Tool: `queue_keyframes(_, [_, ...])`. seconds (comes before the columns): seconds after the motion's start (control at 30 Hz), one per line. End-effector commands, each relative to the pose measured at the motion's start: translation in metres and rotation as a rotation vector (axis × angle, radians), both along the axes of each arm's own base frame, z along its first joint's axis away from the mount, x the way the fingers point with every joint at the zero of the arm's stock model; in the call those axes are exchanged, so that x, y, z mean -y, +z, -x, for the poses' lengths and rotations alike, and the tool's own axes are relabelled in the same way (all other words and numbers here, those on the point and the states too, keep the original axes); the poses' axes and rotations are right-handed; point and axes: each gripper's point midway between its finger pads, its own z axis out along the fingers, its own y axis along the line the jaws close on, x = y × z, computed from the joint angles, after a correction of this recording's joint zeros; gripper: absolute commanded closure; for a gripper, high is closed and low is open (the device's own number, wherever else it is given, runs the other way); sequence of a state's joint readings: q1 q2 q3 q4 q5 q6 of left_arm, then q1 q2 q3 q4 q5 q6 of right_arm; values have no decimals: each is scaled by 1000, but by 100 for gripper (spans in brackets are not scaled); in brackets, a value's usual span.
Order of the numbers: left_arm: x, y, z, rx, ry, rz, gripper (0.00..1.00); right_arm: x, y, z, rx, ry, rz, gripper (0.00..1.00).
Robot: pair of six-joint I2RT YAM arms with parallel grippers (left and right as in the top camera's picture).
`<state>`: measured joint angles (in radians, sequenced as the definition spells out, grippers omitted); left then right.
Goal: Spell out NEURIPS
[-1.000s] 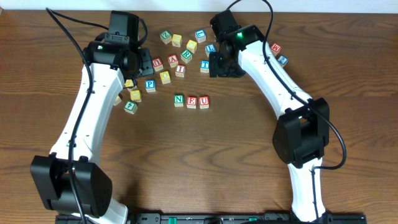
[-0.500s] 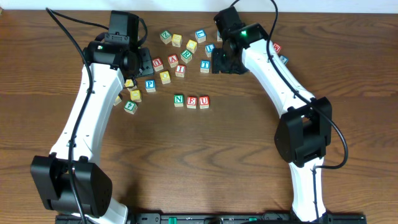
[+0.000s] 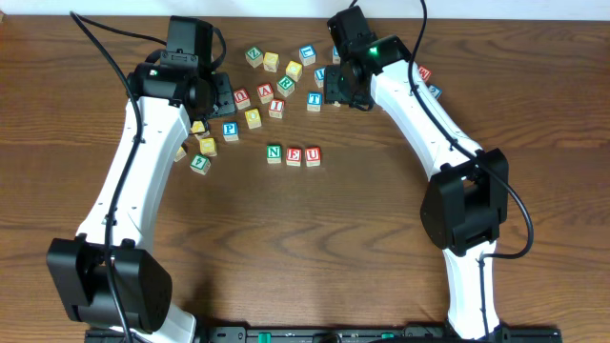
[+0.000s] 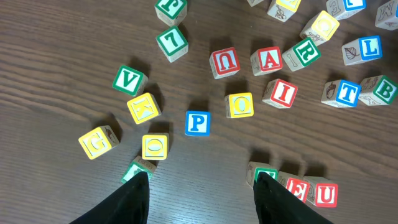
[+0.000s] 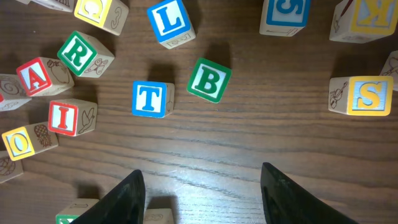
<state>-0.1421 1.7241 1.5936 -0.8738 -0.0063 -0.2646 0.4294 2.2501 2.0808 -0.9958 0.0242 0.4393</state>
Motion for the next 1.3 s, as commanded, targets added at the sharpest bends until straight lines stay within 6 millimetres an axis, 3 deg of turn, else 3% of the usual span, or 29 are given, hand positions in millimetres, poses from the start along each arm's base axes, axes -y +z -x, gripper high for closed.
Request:
queue_keyframes(0.0, [-1,2,2,6,2,-8,46,3,27,-8,72,-10,-2,46])
queue_keyframes(0.73, [-1,4,-1,22,2,-6,46,0,36,-30,164,-44,-22,45])
queue_keyframes(1.27, [0,8,-8,53,2,-1,46,-2,36,-31,170,-41,-27,41])
